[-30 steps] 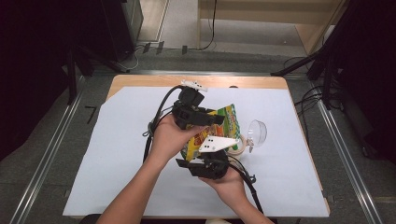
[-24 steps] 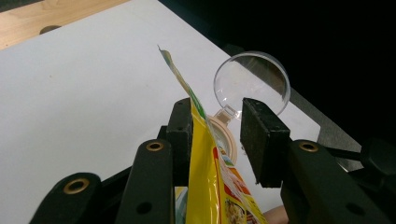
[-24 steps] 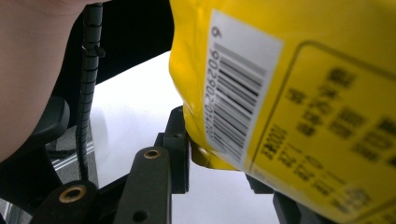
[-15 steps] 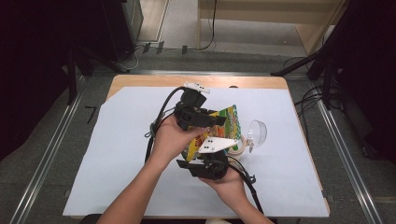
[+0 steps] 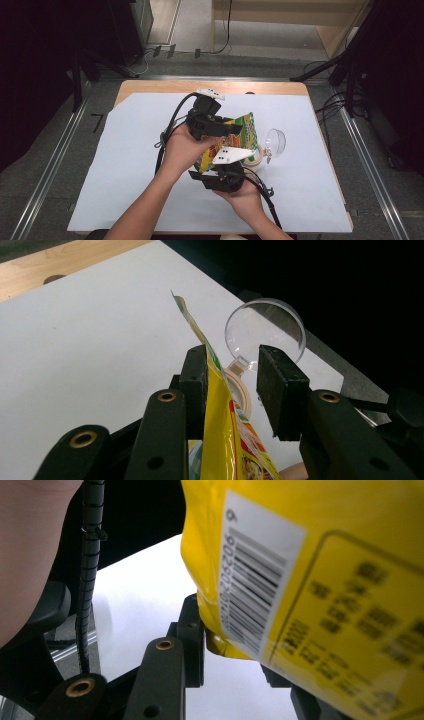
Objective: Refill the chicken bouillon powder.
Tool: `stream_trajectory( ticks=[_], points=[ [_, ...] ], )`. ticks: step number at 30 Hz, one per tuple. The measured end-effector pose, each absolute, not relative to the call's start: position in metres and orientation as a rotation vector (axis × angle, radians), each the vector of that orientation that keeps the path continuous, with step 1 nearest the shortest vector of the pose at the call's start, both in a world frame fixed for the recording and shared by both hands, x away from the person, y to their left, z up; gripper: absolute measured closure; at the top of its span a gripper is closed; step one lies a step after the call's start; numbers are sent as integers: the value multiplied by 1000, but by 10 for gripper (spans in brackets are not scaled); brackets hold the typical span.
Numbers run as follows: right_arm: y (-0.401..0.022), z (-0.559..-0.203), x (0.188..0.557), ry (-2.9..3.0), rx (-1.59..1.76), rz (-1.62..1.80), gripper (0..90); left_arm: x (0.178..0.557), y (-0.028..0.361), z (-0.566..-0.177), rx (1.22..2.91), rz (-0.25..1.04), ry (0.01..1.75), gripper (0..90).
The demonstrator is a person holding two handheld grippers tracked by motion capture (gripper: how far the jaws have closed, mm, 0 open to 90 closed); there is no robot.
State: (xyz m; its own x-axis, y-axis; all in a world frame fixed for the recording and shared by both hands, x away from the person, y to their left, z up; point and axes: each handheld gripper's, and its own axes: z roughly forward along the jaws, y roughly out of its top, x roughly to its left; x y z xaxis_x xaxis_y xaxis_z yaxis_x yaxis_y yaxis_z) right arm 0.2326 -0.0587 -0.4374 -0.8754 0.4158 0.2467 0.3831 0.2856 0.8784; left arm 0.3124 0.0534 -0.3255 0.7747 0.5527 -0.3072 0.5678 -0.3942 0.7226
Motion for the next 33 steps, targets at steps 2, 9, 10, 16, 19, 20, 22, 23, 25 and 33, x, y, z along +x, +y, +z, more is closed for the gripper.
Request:
stream_trajectory(
  ticks=[2, 9, 10, 16, 19, 20, 22, 23, 25, 33],
  points=[
    [-59, -437, 233, 2497, 775, 1689, 691, 313, 54, -326, 2079, -22, 833, 664],
    [-58, -436, 232, 2496, 766, 1684, 692, 313, 56, -325, 2073, -25, 833, 672],
    [-58, -436, 232, 2497, 764, 1683, 692, 313, 56, -325, 2073, -24, 832, 672],
    [-58, -434, 231, 2491, 765, 1679, 692, 314, 57, -324, 2062, -27, 833, 677],
    [-57, -433, 232, 2500, 770, 1677, 692, 316, 58, -324, 2065, -31, 837, 676],
    [-57, -433, 232, 2500, 769, 1678, 692, 316, 58, -324, 2065, -34, 839, 675],
    [-57, -433, 233, 2503, 768, 1680, 692, 317, 57, -325, 2065, -40, 839, 673],
    [-58, -433, 234, 2504, 767, 1674, 692, 317, 57, -325, 2060, -41, 840, 672],
    [-58, -433, 234, 2502, 771, 1670, 693, 317, 57, -325, 2060, -33, 839, 673],
    [-58, -433, 236, 2499, 755, 1678, 692, 319, 55, -323, 2075, -13, 874, 723]
  ],
)
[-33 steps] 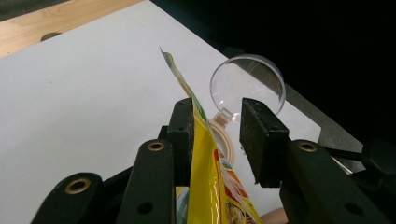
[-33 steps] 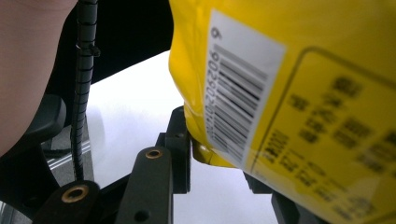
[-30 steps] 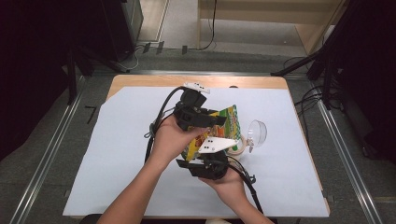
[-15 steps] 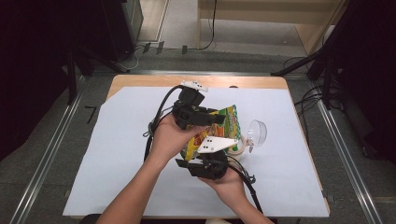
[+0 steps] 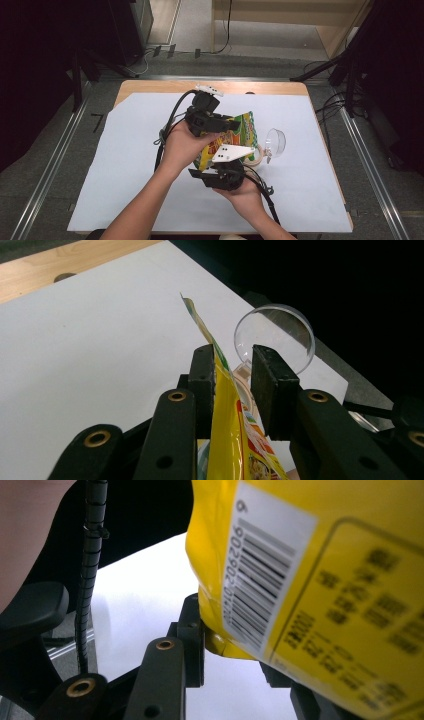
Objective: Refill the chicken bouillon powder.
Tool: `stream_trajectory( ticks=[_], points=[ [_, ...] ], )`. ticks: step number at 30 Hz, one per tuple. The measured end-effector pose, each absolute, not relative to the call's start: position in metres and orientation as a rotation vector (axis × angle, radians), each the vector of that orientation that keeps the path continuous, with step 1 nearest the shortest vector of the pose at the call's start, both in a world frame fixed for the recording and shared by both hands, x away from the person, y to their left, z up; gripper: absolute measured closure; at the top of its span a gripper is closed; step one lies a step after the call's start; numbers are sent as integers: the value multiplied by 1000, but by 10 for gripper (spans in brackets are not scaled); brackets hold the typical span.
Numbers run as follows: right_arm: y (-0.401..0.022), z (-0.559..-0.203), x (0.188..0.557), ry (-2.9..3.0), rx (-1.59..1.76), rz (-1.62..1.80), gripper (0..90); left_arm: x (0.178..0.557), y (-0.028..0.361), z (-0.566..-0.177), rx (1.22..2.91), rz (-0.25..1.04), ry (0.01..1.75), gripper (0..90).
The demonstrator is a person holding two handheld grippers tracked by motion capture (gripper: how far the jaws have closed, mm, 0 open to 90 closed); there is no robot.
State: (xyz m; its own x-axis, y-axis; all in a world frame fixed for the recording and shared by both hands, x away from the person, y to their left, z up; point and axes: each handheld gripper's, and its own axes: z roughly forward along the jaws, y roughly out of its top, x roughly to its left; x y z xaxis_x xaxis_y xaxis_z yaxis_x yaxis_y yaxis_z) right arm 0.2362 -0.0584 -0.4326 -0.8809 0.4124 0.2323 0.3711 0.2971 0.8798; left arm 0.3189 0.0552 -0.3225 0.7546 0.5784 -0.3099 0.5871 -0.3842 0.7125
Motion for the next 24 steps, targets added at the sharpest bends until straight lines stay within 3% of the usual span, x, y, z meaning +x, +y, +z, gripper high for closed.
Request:
stream_trajectory(
  ticks=[24],
  points=[
    [-57, -433, 243, 2539, 722, 1706, 689, 316, 56, -321, 2077, 70, 951, 724]
  ],
)
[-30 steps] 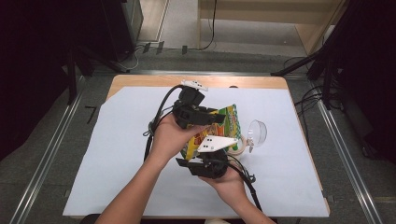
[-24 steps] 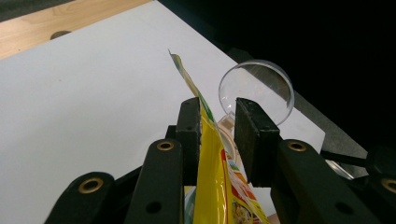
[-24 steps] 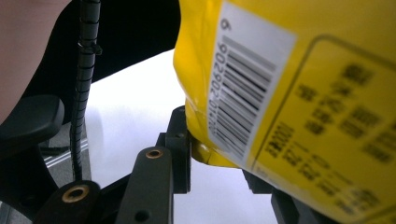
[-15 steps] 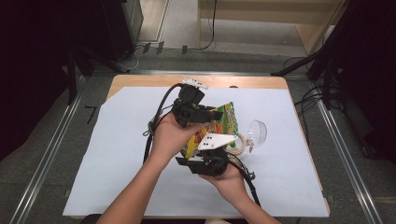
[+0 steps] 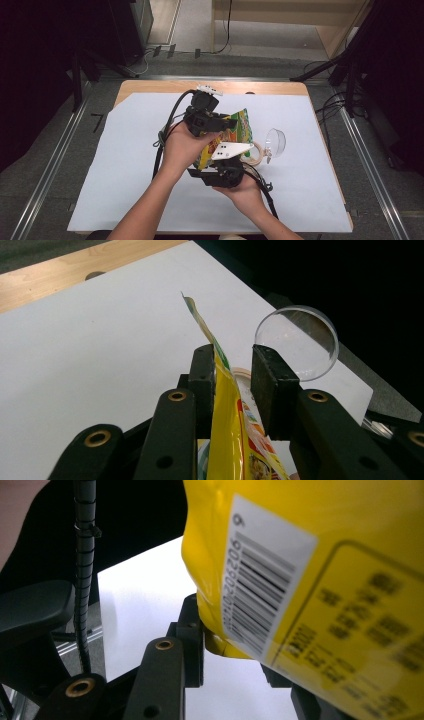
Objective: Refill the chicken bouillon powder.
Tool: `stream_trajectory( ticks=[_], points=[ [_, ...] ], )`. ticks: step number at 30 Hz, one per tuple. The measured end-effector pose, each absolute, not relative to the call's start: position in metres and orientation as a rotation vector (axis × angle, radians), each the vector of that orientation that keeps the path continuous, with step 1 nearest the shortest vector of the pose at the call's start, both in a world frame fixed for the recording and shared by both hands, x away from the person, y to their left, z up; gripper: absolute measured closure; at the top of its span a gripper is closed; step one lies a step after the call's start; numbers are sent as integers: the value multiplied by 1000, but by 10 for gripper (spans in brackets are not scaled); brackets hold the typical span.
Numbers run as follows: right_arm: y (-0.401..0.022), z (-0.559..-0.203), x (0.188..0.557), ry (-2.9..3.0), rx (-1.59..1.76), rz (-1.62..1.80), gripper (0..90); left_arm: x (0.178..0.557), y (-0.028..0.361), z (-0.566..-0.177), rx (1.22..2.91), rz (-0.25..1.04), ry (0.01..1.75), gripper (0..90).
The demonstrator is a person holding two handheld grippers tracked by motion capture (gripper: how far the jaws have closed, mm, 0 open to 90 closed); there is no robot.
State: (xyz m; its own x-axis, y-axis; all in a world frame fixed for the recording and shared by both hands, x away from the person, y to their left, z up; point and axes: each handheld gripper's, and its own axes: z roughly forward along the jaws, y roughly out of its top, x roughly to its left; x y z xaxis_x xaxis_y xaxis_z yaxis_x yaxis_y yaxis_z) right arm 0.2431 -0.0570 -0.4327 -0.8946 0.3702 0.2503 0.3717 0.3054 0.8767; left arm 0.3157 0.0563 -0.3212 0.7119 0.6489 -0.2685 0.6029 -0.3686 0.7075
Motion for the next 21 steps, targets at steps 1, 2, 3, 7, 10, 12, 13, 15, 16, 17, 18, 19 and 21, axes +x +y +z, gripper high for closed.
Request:
stream_trajectory(
  ticks=[1, 2, 3, 7, 10, 12, 13, 15, 16, 17, 18, 19, 21],
  points=[
    [-56, -433, 243, -2537, -723, -1701, 689, 316, 57, -321, 2081, 72, 953, 728],
    [-56, -433, 243, -2533, -721, -1700, 689, 316, 57, -321, 2083, 72, 955, 731],
    [-55, -433, 243, -2533, -721, -1700, 688, 317, 58, -322, 2080, 67, 957, 731],
    [-55, -432, 244, -2534, -718, -1695, 689, 318, 58, -322, 2075, 61, 957, 725],
    [-55, -433, 245, -2533, -720, -1695, 689, 318, 57, -322, 2074, 66, 953, 721],
    [-56, -433, 245, -2536, -719, -1692, 689, 317, 57, -322, 2071, 71, 950, 720],
    [-56, -432, 245, -2538, -719, -1691, 689, 317, 57, -322, 2073, 74, 947, 720],
    [-56, -433, 246, -2540, -717, -1691, 689, 317, 57, -322, 2072, 77, 944, 719],
    [-56, -433, 246, -2539, -718, -1691, 689, 318, 57, -323, 2072, 76, 945, 719],
    [-56, -433, 246, -2537, -719, -1686, 689, 319, 57, -323, 2072, 72, 944, 719],
    [-56, -433, 247, -2536, -720, -1685, 689, 320, 57, -323, 2067, 71, 947, 719],
    [-56, -433, 248, -2540, -722, -1684, 689, 320, 57, -323, 2063, 66, 946, 720],
    [-57, -433, 249, -2540, -725, -1681, 689, 321, 57, -323, 2058, 66, 942, 721]
  ],
)
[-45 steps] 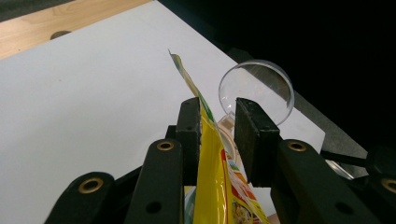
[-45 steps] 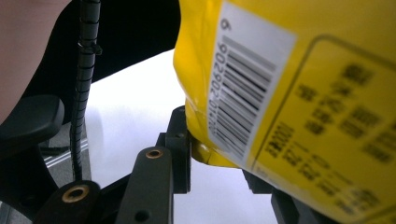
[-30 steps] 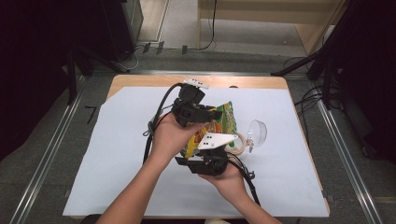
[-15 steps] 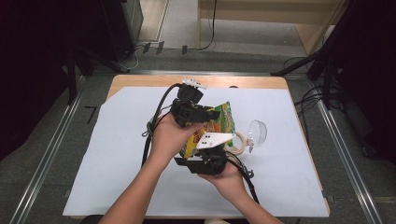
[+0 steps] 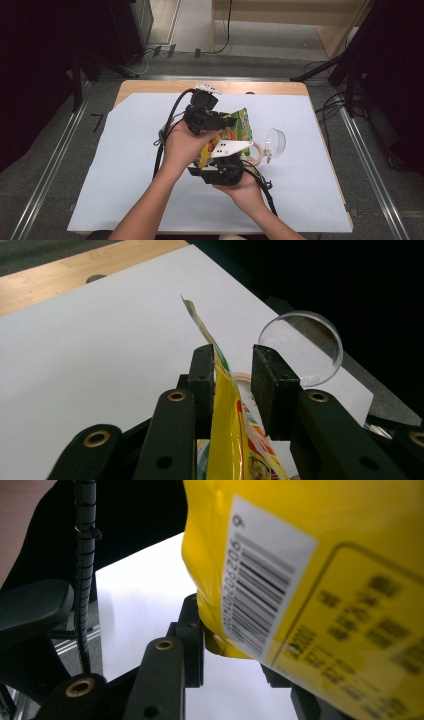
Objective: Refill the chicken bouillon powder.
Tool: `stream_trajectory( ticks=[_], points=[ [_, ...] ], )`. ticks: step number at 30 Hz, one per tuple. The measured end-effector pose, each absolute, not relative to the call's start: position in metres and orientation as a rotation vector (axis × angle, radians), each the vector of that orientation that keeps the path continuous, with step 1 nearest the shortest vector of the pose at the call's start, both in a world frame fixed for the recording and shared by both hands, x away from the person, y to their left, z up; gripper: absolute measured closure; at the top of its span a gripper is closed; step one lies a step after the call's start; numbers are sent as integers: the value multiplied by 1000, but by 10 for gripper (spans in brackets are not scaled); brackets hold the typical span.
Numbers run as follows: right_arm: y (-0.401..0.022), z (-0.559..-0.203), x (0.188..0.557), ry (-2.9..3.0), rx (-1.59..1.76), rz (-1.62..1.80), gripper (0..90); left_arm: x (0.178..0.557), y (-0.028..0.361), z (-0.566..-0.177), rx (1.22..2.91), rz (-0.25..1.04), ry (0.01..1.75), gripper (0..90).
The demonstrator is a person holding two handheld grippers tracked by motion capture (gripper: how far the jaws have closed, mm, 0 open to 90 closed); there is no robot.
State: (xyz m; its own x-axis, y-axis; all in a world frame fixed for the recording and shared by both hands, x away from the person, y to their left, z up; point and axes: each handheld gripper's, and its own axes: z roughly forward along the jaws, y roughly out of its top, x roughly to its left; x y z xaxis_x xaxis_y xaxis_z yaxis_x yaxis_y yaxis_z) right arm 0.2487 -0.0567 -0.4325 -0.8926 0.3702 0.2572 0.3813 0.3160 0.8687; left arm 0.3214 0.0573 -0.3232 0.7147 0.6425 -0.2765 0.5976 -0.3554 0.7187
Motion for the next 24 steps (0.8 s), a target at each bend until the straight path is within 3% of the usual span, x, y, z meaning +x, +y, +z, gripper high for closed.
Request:
stream_trajectory(
  ticks=[24],
  points=[
    [-60, -433, 255, -2553, -725, -1682, 690, 324, 52, -323, 2063, 96, 928, 717]
  ],
)
